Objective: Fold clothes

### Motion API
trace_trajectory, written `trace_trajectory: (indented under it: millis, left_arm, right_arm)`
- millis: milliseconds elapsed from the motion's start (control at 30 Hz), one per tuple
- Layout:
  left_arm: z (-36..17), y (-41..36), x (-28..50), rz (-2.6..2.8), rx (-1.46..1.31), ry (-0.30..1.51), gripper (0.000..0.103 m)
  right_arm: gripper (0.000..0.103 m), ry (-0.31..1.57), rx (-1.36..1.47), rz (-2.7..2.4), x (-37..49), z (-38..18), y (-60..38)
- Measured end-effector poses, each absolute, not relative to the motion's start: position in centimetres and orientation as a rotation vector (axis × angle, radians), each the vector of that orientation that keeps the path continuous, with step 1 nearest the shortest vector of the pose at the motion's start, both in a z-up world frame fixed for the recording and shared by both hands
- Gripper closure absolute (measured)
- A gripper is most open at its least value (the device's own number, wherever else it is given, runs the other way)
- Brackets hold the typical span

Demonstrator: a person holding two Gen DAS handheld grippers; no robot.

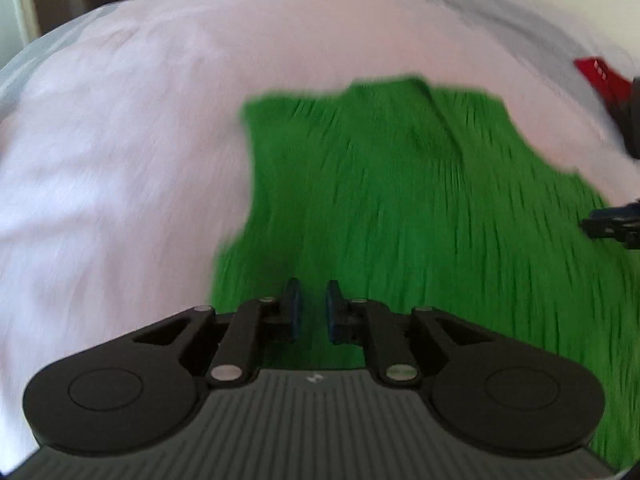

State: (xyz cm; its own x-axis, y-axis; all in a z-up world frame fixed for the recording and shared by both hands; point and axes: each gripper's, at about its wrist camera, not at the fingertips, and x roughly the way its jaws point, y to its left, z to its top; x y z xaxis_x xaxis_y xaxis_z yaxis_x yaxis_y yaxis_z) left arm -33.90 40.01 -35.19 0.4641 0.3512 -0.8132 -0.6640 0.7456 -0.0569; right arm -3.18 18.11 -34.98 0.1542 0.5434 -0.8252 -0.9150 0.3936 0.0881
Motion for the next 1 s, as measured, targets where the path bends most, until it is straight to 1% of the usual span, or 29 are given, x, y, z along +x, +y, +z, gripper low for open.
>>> trace_trajectory:
  millis: [67,200,267,300,333,400,500,533,633,700,833,933,1000]
  left_arm:
    - [-35.0,37.5,-37.0,0.683,-0.404,0.911,0.094]
    - [-33.8,31.9,-42.0,0.768,-0.422,1.012,0.092]
    - [-32.9,29.8,-43.1,0.812,-0.432,1.047,0.092]
    - [-32.5,28.8,-43.4,0.826,-0.439,1.059,0.092]
    - [-31.8,27.7,-43.7,0.839,-0.437,1.032,0.093]
    - [-30.4,25.8,-43.6,0.851,-0.418,0.960,0.092]
    - [-29.9,23.2,-42.6,0.826,-0.401,0.896,0.090]
    - [-30.3,22.5,-42.2,0.817,-0.392,0.913,0.089]
    - [-33.0,20.2,-42.2,0.840,-0.372,1.050,0.087]
    - [-33.0,18.8,-43.4,0.868,-0.426,1.053,0.088]
    - [-31.4,17.2,-45.5,0.899,-0.599,1.156,0.087]
    - [-28.0,15.9,-46.1,0.930,-0.644,1.141,0.087]
    - [-24.8,14.9,-45.7,0.941,-0.626,1.111,0.085]
  right_arm:
    - [0.062,0.912,-0.531,1.103,-4.8,-34.4,14.2]
    - [0.062,1.021,-0.593,1.041,-7.2,-34.1,7.9]
    - [0.062,1.030,-0.644,1.029,-8.5,-33.8,5.5]
    - [0.062,1.017,-0.669,1.021,-9.2,-33.5,4.7]
    - [0.062,1.005,-0.674,1.016,-9.6,-33.1,4.1]
    - [0.062,0.981,-0.616,1.035,-10.1,-32.2,3.2]
    - [0.062,0.959,-0.557,1.098,-11.1,-31.7,2.7]
    - [0.062,0.962,-0.565,1.118,-11.5,-32.1,2.5]
    - [0.062,1.032,-0.637,1.106,-12.4,-34.2,1.5]
    - [0.062,1.080,-0.650,1.089,-12.8,-34.3,-0.1]
    - [0.062,1.212,-0.688,1.008,-12.6,-33.5,-2.8]
    - [0.062,1.207,-0.642,1.025,-12.5,-30.4,-3.9]
    - [0.061,1.220,-0.610,1.041,-12.5,-28.3,-4.0]
